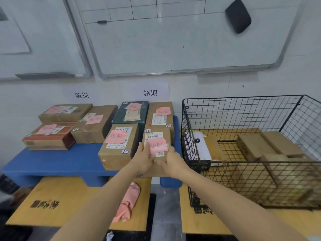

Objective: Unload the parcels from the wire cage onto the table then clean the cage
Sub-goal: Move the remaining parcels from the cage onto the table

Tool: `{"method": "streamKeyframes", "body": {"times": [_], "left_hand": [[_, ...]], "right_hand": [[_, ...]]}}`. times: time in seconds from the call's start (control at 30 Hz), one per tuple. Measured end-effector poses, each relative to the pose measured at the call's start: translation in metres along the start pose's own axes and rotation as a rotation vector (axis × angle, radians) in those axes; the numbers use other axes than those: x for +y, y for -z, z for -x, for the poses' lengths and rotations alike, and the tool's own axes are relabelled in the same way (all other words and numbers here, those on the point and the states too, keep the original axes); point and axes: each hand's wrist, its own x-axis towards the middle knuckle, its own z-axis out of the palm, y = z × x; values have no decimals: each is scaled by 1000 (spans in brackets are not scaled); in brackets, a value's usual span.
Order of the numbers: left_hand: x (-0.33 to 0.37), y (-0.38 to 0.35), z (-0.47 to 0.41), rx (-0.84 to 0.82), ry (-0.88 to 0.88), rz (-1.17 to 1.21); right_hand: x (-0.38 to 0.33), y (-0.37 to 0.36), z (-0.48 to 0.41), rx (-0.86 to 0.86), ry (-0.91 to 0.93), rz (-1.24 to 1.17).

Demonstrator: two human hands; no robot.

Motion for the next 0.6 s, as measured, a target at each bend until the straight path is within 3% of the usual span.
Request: {"method": "streamKeyframes", "body": {"times": [0.17, 0.37, 0.6], "left_hand": [[0, -1, 0, 17, -17, -34], [11, 31, 4, 157, -90, -206], [54, 89, 6, 262, -203, -316]], "right_hand": [[-1, 4, 5, 21, 22, 79], [-22, 22, 19, 226, 227, 126], [-45, 79, 59, 318, 374, 349]]}}
